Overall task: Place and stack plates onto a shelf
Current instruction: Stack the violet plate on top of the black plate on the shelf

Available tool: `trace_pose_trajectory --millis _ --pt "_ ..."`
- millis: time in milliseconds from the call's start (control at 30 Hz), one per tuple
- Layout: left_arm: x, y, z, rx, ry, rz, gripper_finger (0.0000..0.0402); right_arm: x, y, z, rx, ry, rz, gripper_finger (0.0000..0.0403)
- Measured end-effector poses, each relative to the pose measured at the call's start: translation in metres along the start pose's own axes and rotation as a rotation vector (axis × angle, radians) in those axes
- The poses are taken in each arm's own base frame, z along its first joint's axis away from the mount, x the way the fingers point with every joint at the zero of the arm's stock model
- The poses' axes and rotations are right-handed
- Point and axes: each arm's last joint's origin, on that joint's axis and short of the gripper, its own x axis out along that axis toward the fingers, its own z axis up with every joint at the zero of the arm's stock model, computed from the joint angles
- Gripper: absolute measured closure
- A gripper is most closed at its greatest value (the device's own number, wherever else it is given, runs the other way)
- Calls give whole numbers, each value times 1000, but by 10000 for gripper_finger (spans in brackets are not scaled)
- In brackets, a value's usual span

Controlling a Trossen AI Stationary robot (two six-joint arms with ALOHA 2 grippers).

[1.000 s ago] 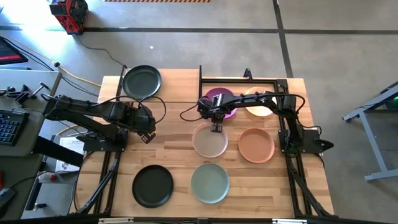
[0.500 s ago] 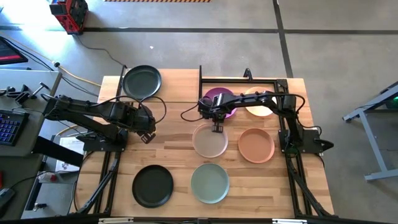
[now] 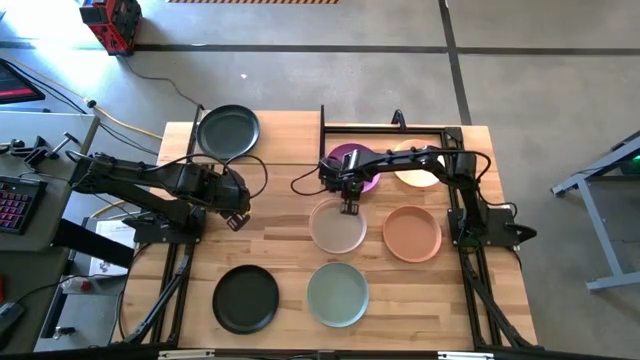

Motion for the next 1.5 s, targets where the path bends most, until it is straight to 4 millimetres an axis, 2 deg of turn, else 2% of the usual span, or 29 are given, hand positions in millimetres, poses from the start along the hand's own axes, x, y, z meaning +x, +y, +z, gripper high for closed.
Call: trace_pose_trajectory --millis 167,300,433,667,1033,1500 --pt "0 0 0 0 0 0 330 0 -1 2 2 -17 -25 326" --pt "0 0 0 0 0 0 330 0 -1 4 11 -38 -32 322" --pt "0 0 0 0 0 0 330 0 -2 4 11 -36 -69 337" --pt "0 0 0 0 0 0 330 0 -2 2 10 -20 -75 398" --pt "0 0 0 0 0 0 330 -1 0 -3 1 38 -72 402" --pt "0 -1 1 -4 -6 -6 330 -43 21 -14 19 4 -125 403"
